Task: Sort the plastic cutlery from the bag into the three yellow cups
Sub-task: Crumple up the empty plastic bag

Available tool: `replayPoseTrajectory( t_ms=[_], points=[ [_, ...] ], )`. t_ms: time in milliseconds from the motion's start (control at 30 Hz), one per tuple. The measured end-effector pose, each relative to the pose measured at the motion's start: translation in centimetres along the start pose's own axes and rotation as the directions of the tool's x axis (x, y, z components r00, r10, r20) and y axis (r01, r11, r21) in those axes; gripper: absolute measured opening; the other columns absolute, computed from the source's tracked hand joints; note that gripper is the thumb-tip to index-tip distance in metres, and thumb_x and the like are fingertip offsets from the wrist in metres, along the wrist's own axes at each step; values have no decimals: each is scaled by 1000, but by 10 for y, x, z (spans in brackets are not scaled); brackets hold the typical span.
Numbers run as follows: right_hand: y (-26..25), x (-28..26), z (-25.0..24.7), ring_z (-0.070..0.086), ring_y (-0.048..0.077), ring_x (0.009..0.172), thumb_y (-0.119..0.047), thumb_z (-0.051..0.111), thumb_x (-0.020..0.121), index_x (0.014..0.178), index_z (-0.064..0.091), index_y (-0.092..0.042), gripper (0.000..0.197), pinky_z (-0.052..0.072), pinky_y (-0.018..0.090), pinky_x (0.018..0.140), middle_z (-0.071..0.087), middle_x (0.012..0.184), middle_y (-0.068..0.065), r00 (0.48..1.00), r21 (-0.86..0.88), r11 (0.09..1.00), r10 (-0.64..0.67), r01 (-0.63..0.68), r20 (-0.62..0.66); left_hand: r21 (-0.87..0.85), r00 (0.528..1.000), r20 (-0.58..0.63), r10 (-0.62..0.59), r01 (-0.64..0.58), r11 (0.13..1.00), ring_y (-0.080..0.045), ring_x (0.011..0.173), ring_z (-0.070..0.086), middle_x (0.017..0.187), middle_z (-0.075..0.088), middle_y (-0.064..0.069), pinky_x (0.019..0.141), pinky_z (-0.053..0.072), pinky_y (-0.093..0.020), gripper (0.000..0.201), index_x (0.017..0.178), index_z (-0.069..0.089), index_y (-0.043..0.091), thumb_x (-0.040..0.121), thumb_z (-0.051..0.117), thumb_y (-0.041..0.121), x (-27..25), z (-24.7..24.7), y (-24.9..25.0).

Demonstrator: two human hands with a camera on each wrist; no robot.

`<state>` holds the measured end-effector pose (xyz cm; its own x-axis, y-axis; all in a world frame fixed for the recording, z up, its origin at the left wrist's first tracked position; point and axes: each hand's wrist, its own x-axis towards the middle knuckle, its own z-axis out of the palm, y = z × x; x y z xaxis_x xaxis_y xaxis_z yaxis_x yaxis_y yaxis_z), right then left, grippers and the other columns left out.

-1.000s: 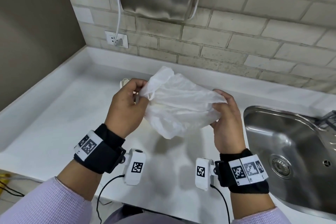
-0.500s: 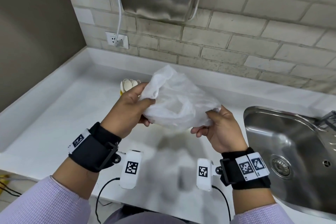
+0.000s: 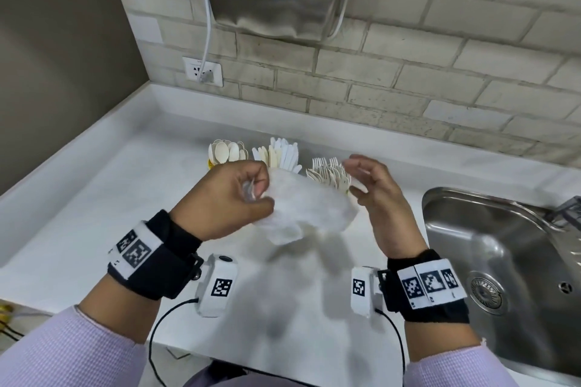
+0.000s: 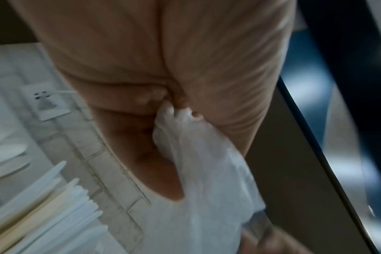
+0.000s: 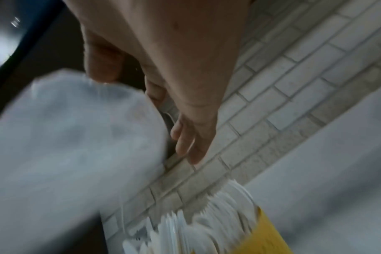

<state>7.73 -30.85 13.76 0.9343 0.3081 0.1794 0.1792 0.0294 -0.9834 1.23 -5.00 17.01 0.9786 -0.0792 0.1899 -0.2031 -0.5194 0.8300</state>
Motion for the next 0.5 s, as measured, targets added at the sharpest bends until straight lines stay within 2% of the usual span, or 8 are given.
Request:
replayPoseTrajectory(
  t_ms=[100, 167, 200, 233, 300, 367, 433, 500],
  points=[
    [-25, -7, 11, 27, 5, 150, -32, 72, 76, 153, 36, -34, 85, 22, 27, 122, 34, 160, -7, 944, -444, 865, -95, 235, 316, 48, 991, 76, 109, -113, 992, -4, 66, 44, 69, 49, 17, 61, 33, -16, 31, 74, 52, 21, 78, 71, -3, 1, 4, 8],
    [-27, -9, 25, 29, 0, 147, -46, 80, 78, 159, 18, -39, 102, 23, 25, 120, 33, 161, -15, 908, -599, 752, 1, 276, 420, 5, 981, 127, 144, -146, 989, -6, 69, 46, 76, 52, 17, 63, 37, -18, 30, 85, 56, 22, 80, 68, -6, 2, 7, 15],
    [-24, -8, 31, 37, -2, 142, -48, 80, 79, 158, 17, -42, 102, 29, 23, 117, 40, 157, -17, 906, -609, 754, 44, 245, 420, -30, 978, 147, 150, -148, 989, -7, 69, 47, 80, 54, 16, 62, 39, -20, 31, 92, 57, 21, 82, 67, -7, 3, 8, 18],
    [-19, -7, 35, 47, -4, 131, -44, 80, 82, 156, 24, -41, 93, 37, 21, 110, 50, 148, -17, 917, -607, 766, 61, 210, 395, -58, 974, 157, 161, -153, 986, -8, 71, 50, 86, 57, 16, 63, 41, -22, 34, 99, 58, 21, 83, 66, -8, 4, 8, 19],
    [-9, -6, 39, 61, -6, 98, -28, 73, 92, 136, 56, -29, 47, 49, 22, 86, 68, 113, -17, 952, -591, 783, -7, 197, 308, -31, 971, 140, 192, -189, 981, -8, 86, 59, 103, 61, 17, 72, 46, -21, 44, 113, 58, 24, 83, 68, -5, 7, 7, 18],
    [-3, -7, 41, 59, -2, 76, -11, 65, 95, 102, 70, -17, 11, 43, 22, 69, 65, 84, -13, 964, -564, 790, -122, 239, 238, 80, 969, 108, 223, -232, 969, -6, 98, 58, 108, 59, 19, 79, 43, -16, 42, 116, 58, 29, 83, 76, 12, 10, 6, 13],
    [3, -8, 45, 53, 4, 76, -3, 59, 90, 97, 69, -12, 15, 40, 22, 69, 59, 86, -5, 947, -582, 747, -232, 321, 224, 206, 968, 120, 221, -242, 948, -7, 99, 56, 103, 57, 14, 81, 42, -19, 30, 104, 60, 32, 82, 76, 45, 11, 8, 10],
    [6, -7, 46, 55, 16, 85, 0, 54, 85, 104, 67, -9, 24, 46, 25, 76, 52, 98, 3, 924, -613, 691, -284, 382, 256, 266, 976, 179, 128, -173, 948, -8, 98, 54, 97, 58, 6, 85, 45, -25, 43, 94, 62, 27, 83, 57, 69, 12, 14, 12]
  ],
)
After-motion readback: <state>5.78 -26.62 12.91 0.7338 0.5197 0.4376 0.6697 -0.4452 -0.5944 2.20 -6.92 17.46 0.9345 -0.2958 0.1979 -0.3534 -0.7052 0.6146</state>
